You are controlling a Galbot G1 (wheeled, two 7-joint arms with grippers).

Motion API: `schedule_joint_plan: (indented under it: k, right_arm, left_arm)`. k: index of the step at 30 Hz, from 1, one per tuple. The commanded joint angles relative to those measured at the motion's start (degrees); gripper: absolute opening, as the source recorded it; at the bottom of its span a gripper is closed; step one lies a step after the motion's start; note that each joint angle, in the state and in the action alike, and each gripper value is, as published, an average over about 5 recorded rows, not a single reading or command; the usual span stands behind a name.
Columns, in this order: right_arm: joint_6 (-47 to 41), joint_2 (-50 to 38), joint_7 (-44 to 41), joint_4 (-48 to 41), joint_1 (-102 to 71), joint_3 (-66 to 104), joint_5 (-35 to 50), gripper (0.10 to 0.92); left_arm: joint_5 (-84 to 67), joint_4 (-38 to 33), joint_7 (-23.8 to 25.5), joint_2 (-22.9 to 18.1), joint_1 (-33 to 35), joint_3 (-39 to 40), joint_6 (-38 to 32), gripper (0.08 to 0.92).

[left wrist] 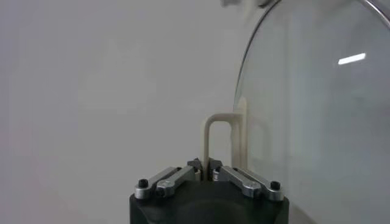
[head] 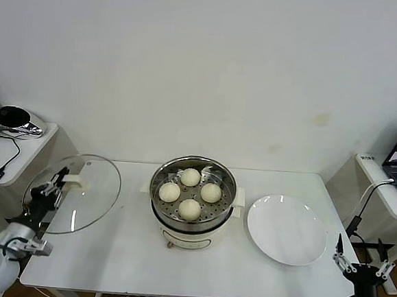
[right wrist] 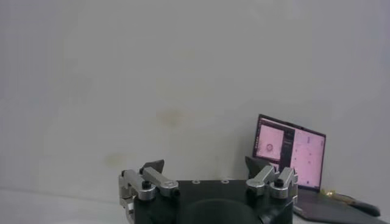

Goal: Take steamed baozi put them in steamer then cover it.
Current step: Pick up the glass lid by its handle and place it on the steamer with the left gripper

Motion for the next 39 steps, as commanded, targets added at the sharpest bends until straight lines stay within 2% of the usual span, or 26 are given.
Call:
schedule_joint_plan:
  k: [1,5,8,11,15,19,26,39]
  right_arm:
    - [-0.2,0.6,0.1,0.5,-0.3,-1.3,-2.4,0.823]
    - [-0.9,1.2,0.2,0.8,-0.1,-2.0,-4.0,0.823]
    - [-1.1,1.8,0.3,0.4,0.4,-2.2,-5.3,0.823]
    - [-1.3,2.1,0.4,-0.3,0.9,-2.2,-6.1,0.823]
    - [-1.5,2.3,0.5,-1.2,1.7,-2.5,-6.9,0.823]
    - [-1.6,2.7,0.5,-2.0,2.4,-3.3,-7.5,0.823]
    - [-1.5,3.1,0.6,-3.0,3.1,-4.3,-8.2,0.823]
    - [-0.9,3.0,0.7,-3.4,2.7,-4.3,-8.2,0.823]
  left_arm:
    - [-4.6,-12.3,6.7,6.7,-6.7,16.6,18.4,0.135]
    - [-2.7,-13.2,8.6,6.1,-15.2,30.9,25.9,0.135]
    - [-1.3,-12.0,10.6,3.3,-23.3,39.0,30.4,0.135]
    - [1.3,-10.5,13.6,-0.5,-29.7,44.8,34.5,0.135]
    - [5.4,-8.8,18.1,-4.5,-34.1,49.4,39.4,0.135]
    - [7.4,-7.2,20.9,-7.1,-36.6,52.5,42.5,0.135]
    - [13.5,-3.9,22.8,-12.1,-37.8,54.4,43.3,0.135]
    - [19.7,0.6,21.1,-18.2,-35.4,53.6,42.1,0.135]
